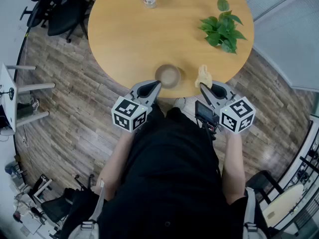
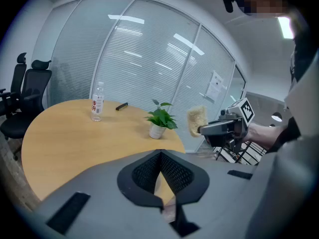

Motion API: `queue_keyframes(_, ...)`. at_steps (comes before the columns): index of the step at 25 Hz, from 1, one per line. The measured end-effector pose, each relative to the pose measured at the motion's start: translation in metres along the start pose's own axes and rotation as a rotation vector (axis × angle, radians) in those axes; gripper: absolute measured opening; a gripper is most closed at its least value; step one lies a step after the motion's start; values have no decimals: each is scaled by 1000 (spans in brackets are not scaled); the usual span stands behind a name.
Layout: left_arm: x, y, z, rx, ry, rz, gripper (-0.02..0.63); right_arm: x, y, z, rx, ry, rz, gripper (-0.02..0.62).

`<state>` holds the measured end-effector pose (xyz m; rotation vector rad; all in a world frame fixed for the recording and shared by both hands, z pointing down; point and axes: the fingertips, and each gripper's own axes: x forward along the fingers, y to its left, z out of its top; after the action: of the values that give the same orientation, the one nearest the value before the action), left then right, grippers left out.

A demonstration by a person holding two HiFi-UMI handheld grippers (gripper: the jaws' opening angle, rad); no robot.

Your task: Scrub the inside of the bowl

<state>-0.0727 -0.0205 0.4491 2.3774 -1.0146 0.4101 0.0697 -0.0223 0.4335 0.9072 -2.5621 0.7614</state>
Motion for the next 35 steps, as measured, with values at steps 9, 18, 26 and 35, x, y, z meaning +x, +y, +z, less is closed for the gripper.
queue_keyframes(9,0,7,-10,-29,21,10,9,3,1,0,72,-55,3,40)
queue_keyframes(18,5,38,-54,-277,86,47,11,3,14,-12,55,-8,-21,41)
queue_keyframes(26,30,61,-88,-455,117,91,112,-9,14,-35,90,43,-59,41)
queue_keyframes(35,43,70,-115,-594,148,110,126,-19,10,-43,107,54,-92,41)
